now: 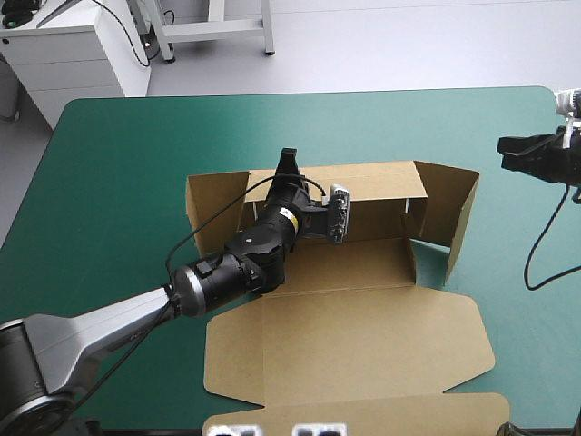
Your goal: Fold the box
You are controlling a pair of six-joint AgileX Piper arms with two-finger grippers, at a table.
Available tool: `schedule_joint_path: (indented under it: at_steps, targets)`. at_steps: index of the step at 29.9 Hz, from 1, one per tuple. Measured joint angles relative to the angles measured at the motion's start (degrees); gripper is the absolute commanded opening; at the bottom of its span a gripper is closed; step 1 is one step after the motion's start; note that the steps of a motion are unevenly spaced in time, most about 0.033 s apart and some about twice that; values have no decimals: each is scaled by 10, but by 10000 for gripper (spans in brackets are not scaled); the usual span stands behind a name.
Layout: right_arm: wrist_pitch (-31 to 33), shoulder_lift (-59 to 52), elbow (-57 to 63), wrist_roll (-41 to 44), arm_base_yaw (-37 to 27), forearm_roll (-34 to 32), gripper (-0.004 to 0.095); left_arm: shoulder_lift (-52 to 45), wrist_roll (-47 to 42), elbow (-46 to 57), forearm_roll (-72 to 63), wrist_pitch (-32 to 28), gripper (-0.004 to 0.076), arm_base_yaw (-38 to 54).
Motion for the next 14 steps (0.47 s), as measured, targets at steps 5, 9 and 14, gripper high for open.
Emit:
schedule_joint_path:
  at_steps: [5, 9, 14]
  targets:
    - [2, 55, -41, 16, 42, -10, -3, 0, 0, 0, 1, -1, -8, 0]
    - [-4, 101, -71, 43, 96, -46, -3, 0, 0, 0, 1, -2, -8, 0]
    - [-10, 143, -85, 80, 128, -98, -3, 0, 0, 0, 1, -2, -8, 0]
